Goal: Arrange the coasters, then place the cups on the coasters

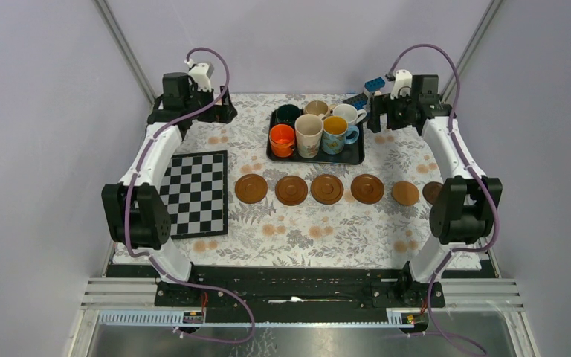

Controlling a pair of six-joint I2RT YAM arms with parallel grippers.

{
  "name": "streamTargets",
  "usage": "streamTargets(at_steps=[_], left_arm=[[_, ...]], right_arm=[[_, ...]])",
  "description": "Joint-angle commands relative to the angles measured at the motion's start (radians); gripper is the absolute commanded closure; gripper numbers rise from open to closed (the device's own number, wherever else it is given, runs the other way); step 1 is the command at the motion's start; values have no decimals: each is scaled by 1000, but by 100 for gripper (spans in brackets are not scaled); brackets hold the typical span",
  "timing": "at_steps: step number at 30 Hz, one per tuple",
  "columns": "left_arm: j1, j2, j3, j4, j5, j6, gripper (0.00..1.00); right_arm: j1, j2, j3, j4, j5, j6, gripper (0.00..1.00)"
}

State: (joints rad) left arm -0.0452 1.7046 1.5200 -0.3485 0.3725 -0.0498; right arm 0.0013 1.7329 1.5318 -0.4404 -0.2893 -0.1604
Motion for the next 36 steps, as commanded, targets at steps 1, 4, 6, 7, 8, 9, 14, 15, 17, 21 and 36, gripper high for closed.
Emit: streamTargets(at_steps=[1, 4, 6, 7, 8, 9, 14, 15, 17, 21, 36], left_arm=[[-1, -34, 43, -48, 19, 126, 1], [0, 1, 131, -140, 13, 123, 1], [5, 22, 169, -178, -15, 102, 1], [11, 26, 173, -178, -25, 90, 1], [16, 27, 173, -178, -25, 84, 1], [19, 24, 175, -178, -23, 87, 1], [32, -16, 132, -164, -15, 112, 1], [34, -26, 113, -155, -3, 114, 1], [37, -47, 56, -111, 4, 88, 1], [42, -56, 16, -67, 68, 3, 1], [44, -16, 38, -55, 58, 0, 1]], right_arm=[[5, 79, 136, -114, -268, -251, 1], [5, 212, 311, -352, -388, -443, 0], [5, 263, 351, -433, -419, -594, 0], [5, 269, 334, -422, -415, -646, 0], [5, 270, 307, -383, -400, -669, 0], [5, 272, 289, -348, -392, -690, 0], [16, 334, 326, -308, -392, -752, 1], [22, 341, 320, -283, -389, -750, 0], [24, 344, 275, -197, -379, -738, 0], [26, 367, 253, -150, -382, -792, 1], [84, 479, 391, -235, -418, -937, 13]])
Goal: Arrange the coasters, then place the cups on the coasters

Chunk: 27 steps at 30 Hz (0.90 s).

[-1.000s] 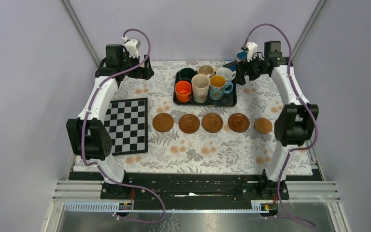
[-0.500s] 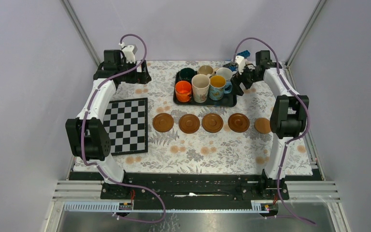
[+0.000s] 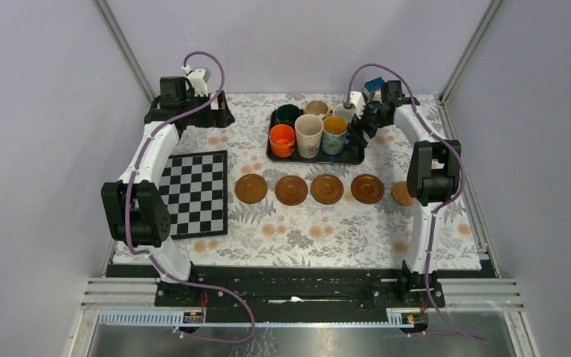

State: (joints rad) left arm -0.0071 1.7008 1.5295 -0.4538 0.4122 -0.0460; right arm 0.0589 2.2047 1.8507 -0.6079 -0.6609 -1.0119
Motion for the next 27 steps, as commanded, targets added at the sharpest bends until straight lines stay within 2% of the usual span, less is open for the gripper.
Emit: streamTargets(at_steps=[1, 4, 8, 14, 20, 27], left_arm=[[6, -12, 26, 50, 18, -3, 1], [6, -13, 23, 51, 20, -9, 1], [6, -10, 16, 55, 34, -9, 1], [32, 2, 17, 55, 42, -18, 1], [37, 17, 46, 51, 33, -8, 1], [45, 39, 81, 38, 28, -2, 1]], right_arm=[[31, 5, 78, -92, -48, -102, 17], [39, -9, 72, -142, -54, -127, 29], [52, -31, 49, -200, -69, -139, 40], [61, -35, -17, -149, -51, -99, 41], [67, 15, 15, -39, -19, 29, 41], [69, 9, -27, 36, 11, 104, 53]])
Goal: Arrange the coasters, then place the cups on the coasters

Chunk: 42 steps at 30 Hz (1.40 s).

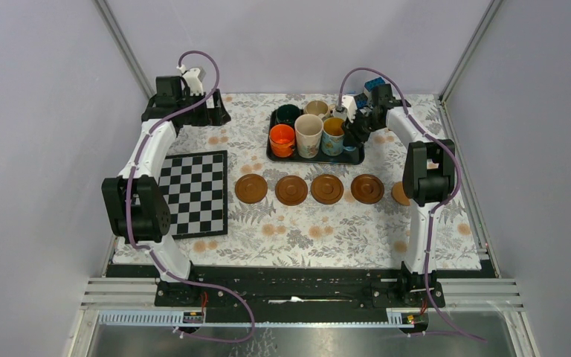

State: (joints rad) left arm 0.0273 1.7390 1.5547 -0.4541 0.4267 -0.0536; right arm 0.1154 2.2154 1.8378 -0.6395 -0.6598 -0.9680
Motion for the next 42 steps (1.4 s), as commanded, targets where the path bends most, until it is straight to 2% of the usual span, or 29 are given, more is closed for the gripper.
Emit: streamTargets(at_steps=[1, 6, 11, 14, 19, 22, 30, 37, 42], left_arm=[[10, 2, 56, 38, 15, 7, 1], [12, 5, 54, 39, 30, 8, 1], [12, 14, 71, 39, 21, 24, 1], [18, 15, 86, 40, 12, 29, 1], [28, 5, 86, 40, 9, 41, 1], [31, -5, 77, 40, 43, 46, 1], [31, -36, 20, 72, 76, 46, 1], [32, -51, 10, 77, 53, 46, 1], [43, -66, -2, 94, 46, 26, 1]], right_arm=[[12, -8, -25, 73, 11, 59, 54], [14, -17, -53, 79, 10, 43, 59], [23, 11, -20, 55, 35, 36, 60], [23, 13, -10, 61, 47, 47, 69], [23, -5, -8, 49, 58, 58, 100], [21, -48, -39, 81, 70, 102, 100], [7, -210, -211, 343, 70, 323, 100], [-5, -272, -235, 383, 71, 383, 100], [-8, -326, -247, 333, 82, 386, 100]])
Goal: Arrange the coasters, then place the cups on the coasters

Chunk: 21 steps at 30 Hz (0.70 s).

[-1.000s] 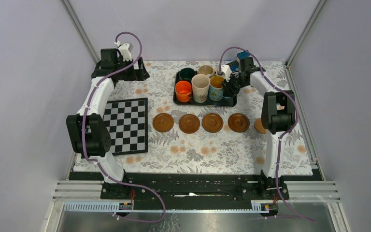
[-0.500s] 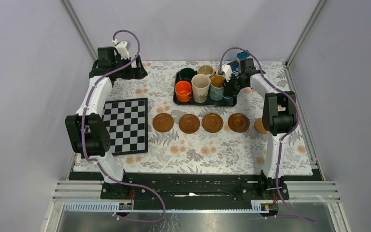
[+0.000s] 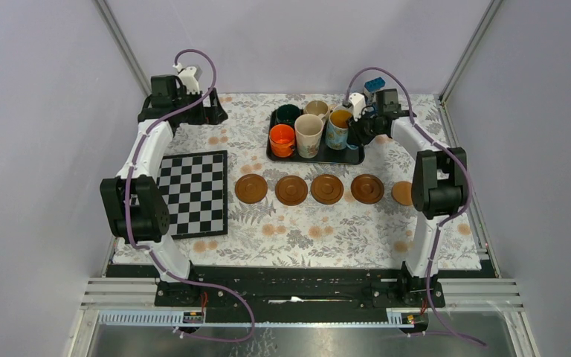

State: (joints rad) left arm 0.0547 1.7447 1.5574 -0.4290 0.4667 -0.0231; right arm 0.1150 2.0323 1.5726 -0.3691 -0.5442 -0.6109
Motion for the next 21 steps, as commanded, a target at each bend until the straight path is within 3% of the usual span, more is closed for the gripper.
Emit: streamTargets(at_steps=[1, 12, 21], left_arm=[[17, -73, -4, 70, 5, -10, 1], [56, -114, -27, 72, -14, -84, 1], [93, -187, -84, 72, -44, -103, 1]], right_arm=[[-7, -158, 15, 37, -34, 25, 100], [60, -417, -165, -103, 13, 72, 100], [354, -544, -325, 72, 139, 231, 100]])
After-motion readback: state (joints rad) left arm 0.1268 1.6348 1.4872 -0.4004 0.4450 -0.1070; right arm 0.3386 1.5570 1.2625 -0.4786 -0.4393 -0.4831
